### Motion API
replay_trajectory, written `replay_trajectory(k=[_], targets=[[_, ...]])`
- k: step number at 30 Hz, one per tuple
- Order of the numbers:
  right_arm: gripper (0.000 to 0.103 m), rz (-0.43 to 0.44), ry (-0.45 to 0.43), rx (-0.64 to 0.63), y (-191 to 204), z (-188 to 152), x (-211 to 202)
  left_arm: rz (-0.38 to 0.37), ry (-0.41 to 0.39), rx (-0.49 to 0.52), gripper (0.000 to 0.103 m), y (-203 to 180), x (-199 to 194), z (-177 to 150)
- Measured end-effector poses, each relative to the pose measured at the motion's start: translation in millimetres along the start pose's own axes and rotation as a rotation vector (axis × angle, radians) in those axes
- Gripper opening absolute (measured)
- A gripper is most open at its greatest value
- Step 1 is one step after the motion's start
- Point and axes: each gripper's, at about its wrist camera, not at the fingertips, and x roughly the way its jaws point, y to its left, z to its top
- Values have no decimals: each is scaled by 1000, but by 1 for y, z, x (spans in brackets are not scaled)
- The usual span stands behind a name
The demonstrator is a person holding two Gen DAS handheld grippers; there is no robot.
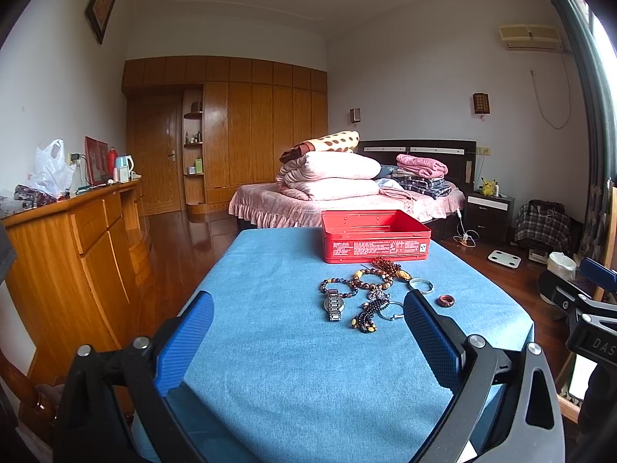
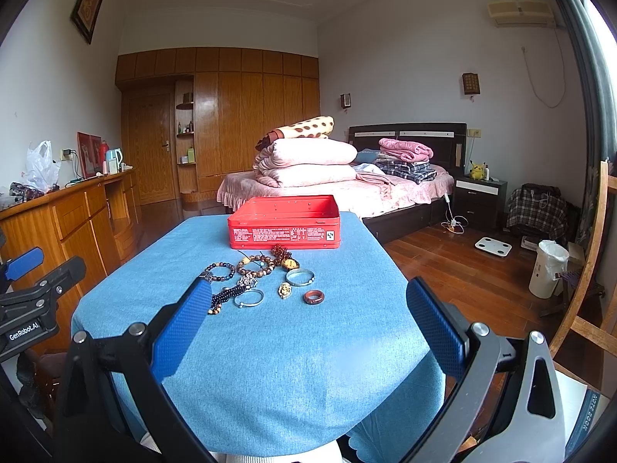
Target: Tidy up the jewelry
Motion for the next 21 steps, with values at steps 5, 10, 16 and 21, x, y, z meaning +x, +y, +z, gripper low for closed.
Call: replay_trajectory(k=[5, 10, 16, 21], targets=[[98, 1, 0, 1, 0, 0, 0, -1, 1, -1, 97, 0, 0, 1], [98, 0, -1, 1, -1, -1, 0, 1, 1, 0, 97, -1, 1, 2], [98, 0, -1, 1, 0, 0, 0, 0, 1, 0, 97, 0, 1, 2], [98, 1, -1, 1, 0, 0, 0, 1, 0, -1, 97, 0, 1, 1]])
